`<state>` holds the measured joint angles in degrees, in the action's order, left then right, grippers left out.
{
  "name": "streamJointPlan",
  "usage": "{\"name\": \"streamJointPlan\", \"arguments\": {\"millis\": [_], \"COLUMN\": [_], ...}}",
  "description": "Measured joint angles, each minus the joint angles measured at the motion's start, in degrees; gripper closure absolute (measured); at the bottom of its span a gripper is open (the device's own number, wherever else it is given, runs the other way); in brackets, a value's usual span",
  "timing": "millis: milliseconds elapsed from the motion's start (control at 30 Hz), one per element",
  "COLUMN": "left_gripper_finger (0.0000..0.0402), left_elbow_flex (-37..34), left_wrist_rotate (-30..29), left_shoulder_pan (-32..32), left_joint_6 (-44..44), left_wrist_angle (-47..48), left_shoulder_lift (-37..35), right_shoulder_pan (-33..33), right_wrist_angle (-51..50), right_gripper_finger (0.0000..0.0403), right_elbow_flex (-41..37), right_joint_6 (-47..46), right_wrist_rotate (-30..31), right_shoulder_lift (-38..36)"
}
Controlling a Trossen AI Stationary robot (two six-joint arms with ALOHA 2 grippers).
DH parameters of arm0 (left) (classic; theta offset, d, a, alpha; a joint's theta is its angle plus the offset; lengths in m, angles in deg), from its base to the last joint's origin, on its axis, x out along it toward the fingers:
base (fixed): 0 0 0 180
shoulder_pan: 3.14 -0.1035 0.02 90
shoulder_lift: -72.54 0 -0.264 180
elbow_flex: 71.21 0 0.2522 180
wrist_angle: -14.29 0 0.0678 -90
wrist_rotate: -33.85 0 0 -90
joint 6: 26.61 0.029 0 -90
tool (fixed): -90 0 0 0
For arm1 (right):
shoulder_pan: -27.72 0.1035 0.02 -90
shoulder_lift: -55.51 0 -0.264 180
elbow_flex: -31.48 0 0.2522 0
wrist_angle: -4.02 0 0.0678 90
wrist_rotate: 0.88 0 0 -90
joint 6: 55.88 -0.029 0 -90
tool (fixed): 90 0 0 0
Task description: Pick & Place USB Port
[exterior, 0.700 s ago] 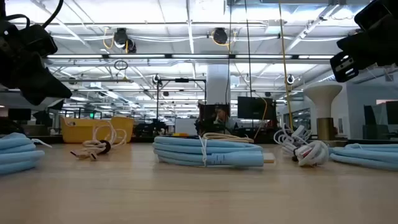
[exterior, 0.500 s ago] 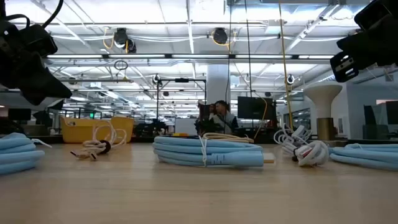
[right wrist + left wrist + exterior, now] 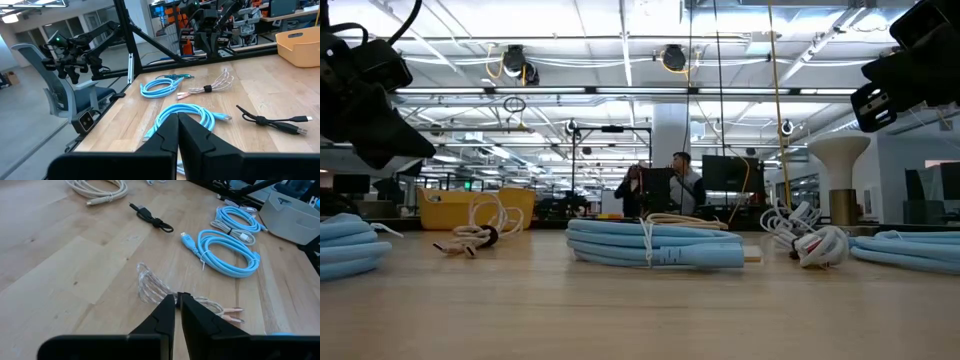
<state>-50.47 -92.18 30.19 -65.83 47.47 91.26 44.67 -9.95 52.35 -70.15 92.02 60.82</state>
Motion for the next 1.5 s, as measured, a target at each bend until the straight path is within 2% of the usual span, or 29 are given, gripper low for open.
{"name": "streamJointPlan", "arguments": {"millis": [433, 600, 867, 1033, 1167, 1400, 1500], "left_gripper_finger": [0.0371, 0.0371, 0.0371, 0.0371, 0.0371, 0.0371, 0.0371], "left_elbow_flex": [0.0, 0.0, 0.0, 0.0, 0.0, 0.0, 0.0], "left_wrist_rotate": [0.0, 0.0, 0.0, 0.0, 0.0, 0.0, -0.1], "left_shoulder_pan": [0.0, 0.0, 0.0, 0.0, 0.0, 0.0, 0.0], "left_joint_6": [0.0, 0.0, 0.0, 0.0, 0.0, 0.0, 0.0], "left_wrist_angle": [0.0, 0.0, 0.0, 0.0, 0.0, 0.0, 0.0], "left_shoulder_lift": [0.0, 0.0, 0.0, 0.0, 0.0, 0.0, 0.0], "right_shoulder_pan": [0.0, 0.0, 0.0, 0.0, 0.0, 0.0, 0.0], "right_wrist_angle": [0.2, 6.4, 20.7, 27.2, 29.6, 25.6, 24.0], "right_gripper_finger": [0.0403, 0.0403, 0.0403, 0.0403, 0.0403, 0.0403, 0.0403], "right_elbow_flex": [0.0, 0.0, 0.0, 0.0, 0.0, 0.0, 0.0], "right_joint_6": [-0.3, -9.7, -30.3, -32.5, -34.0, -27.1, -29.3], "right_wrist_rotate": [0.0, 0.2, 16.6, 24.6, 25.5, 28.8, 28.7], "right_shoulder_lift": [0.0, 0.0, 0.7, 1.3, 1.3, 2.6, 3.4]}}
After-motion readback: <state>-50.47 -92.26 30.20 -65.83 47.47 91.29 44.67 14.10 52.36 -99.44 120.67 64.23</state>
